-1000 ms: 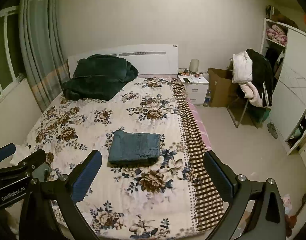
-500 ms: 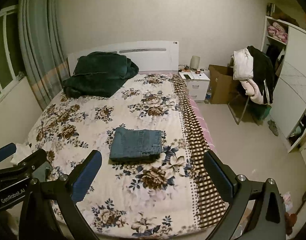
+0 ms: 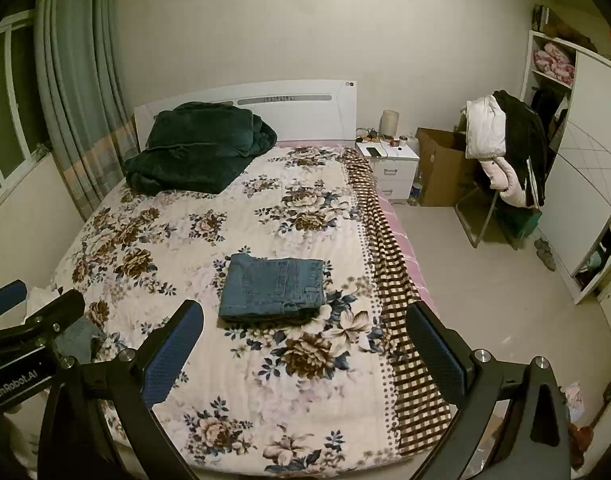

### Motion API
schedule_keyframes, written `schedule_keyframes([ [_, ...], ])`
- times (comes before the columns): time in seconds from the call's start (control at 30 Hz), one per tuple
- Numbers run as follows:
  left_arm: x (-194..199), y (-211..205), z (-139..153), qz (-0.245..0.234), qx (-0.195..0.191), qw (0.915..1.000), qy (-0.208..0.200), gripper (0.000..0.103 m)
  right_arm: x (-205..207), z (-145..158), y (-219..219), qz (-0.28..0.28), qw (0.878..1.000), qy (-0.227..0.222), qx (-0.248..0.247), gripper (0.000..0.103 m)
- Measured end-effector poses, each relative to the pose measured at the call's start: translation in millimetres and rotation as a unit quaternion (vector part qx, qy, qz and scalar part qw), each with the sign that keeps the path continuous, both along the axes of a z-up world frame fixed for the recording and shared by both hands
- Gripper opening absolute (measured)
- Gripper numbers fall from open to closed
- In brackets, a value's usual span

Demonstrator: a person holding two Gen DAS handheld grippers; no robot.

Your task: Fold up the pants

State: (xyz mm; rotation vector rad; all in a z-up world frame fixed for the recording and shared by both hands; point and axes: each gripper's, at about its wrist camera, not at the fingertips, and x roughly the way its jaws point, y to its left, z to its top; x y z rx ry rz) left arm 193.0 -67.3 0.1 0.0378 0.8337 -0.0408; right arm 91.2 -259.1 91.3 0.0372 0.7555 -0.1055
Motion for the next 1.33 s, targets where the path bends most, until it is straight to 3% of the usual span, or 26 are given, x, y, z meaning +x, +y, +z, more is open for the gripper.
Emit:
schedule_keyframes([
  [1.33, -4, 11, 10, -0.006, -0.004, 1.0000, -0.002, 0.094, -12, -11, 8, -0.011, 1.000, 0.003, 0.012, 0.103],
])
